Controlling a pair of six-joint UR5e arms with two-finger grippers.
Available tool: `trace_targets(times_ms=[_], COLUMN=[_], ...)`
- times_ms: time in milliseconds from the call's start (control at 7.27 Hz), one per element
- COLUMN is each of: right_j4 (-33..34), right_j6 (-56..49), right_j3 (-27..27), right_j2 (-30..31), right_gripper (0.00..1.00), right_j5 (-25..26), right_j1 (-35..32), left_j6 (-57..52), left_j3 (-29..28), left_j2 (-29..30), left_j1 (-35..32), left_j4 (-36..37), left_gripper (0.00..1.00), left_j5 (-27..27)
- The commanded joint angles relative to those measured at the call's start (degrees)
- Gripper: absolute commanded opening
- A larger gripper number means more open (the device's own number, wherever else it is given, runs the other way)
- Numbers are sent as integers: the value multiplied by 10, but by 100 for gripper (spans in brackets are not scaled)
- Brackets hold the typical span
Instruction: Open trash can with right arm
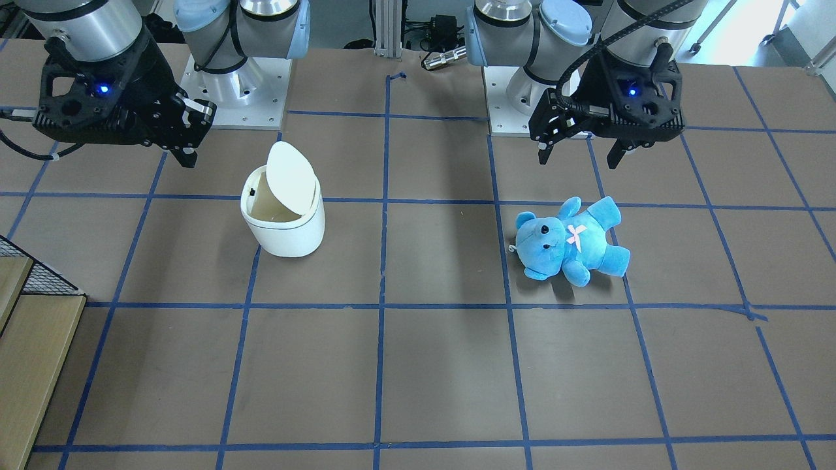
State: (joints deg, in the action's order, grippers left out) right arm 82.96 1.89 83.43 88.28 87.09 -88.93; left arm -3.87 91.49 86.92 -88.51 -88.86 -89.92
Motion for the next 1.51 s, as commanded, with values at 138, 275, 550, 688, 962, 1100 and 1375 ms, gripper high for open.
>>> trace_targets(times_ms=[138,275,550,688,962,1100,1375], right_j4=[-3,-9,-9,-9,-5,-8,1], right_j6=[-7,-7,-5,-4,-5,-6,-38], right_j3=[2,2,2,2,1,1,3], right_j2=[-1,-2,-1,-1,-1,0,-1], right_gripper=[99,100,100,100,100,100,100], right_j5=[27,28,30,31,56,59,54], right_j1=[1,2,1,1,1,2,9], left_j6=[0,0,0,0,0,0,0], left_j3=[0,0,0,0,0,0,0], left_j2=[0,0,0,0,0,0,0], left_j1=[0,0,0,0,0,0,0], left_j4=[0,0,0,0,0,0,0], left_gripper=[100,100,100,100,100,100,100], left_j5=[0,0,0,0,0,0,0])
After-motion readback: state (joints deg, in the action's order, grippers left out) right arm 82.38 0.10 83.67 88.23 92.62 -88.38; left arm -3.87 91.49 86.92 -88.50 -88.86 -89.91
